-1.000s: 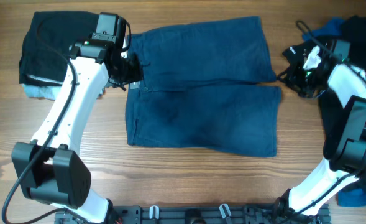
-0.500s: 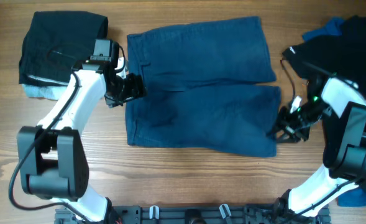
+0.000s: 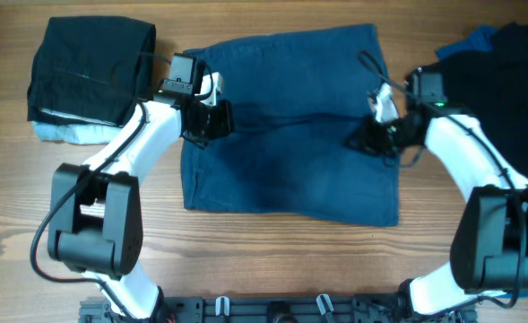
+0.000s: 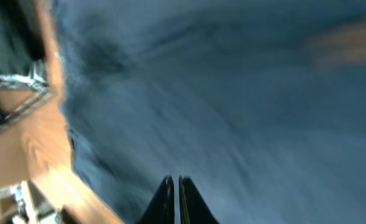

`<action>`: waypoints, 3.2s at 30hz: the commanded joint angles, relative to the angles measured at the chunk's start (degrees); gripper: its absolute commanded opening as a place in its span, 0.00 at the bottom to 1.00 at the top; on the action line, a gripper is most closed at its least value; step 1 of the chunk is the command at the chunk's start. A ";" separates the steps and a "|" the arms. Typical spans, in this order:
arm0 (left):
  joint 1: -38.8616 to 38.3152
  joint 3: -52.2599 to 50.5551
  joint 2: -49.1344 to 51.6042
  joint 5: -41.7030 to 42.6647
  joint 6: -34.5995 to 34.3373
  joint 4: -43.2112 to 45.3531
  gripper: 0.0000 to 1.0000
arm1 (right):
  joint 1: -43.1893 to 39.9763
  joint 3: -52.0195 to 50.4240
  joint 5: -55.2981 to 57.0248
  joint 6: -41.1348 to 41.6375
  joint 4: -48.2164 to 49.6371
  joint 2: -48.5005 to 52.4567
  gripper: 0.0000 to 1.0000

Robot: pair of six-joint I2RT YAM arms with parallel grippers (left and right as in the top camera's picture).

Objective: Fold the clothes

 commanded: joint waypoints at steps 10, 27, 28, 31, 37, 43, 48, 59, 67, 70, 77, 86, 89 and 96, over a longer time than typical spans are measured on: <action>-0.42 -0.26 12.35 -0.52 -1.84 3.58 0.04 | 17.90 0.66 3.15 25.22 30.86 7.26 0.04; -0.24 -0.26 12.44 -6.54 -1.33 2.08 0.04 | 8.02 0.66 2.03 21.94 16.74 16.72 0.10; -0.24 -0.26 12.44 -7.32 -1.33 1.79 0.04 | 6.95 0.66 2.08 21.27 15.72 16.72 0.11; -0.24 -0.26 12.44 -8.11 -1.31 1.36 0.04 | 3.56 0.66 2.27 17.53 12.83 16.72 0.11; -0.17 -0.26 12.44 -8.11 0.39 0.66 0.04 | -7.45 0.68 3.08 10.58 9.29 16.41 0.13; -0.17 -0.26 12.41 -8.11 2.32 0.74 0.04 | -18.27 0.74 12.39 1.73 7.98 16.39 0.15; 0.13 1.68 8.46 -8.07 3.34 1.07 0.04 | -20.55 5.68 12.87 -0.35 2.23 15.85 0.19; -0.04 4.04 -5.81 -2.21 0.13 -10.32 0.04 | -5.81 13.46 11.50 -4.87 -19.98 -0.94 0.04; -0.02 -2.73 1.18 -1.81 0.11 -9.97 0.04 | 12.26 0.09 11.34 4.31 -3.85 0.09 0.04; -0.02 -3.89 3.63 -1.84 0.11 -8.07 0.04 | 14.12 -2.62 11.34 9.55 0.87 1.38 0.05; -0.02 -4.22 8.07 -1.84 0.11 -7.48 0.04 | 12.92 -3.32 11.10 16.90 2.21 9.60 0.08; 0.13 -4.22 8.09 -5.33 0.13 -9.20 0.04 | -8.66 -1.33 20.11 6.08 -12.85 8.79 0.05; 0.13 -2.89 6.32 -5.27 0.11 -9.01 0.04 | -9.46 5.70 14.25 1.86 -16.13 5.01 0.05; 0.13 5.55 -3.10 -6.43 0.04 -3.02 0.04 | -9.40 16.15 18.97 2.40 -3.65 -1.60 0.04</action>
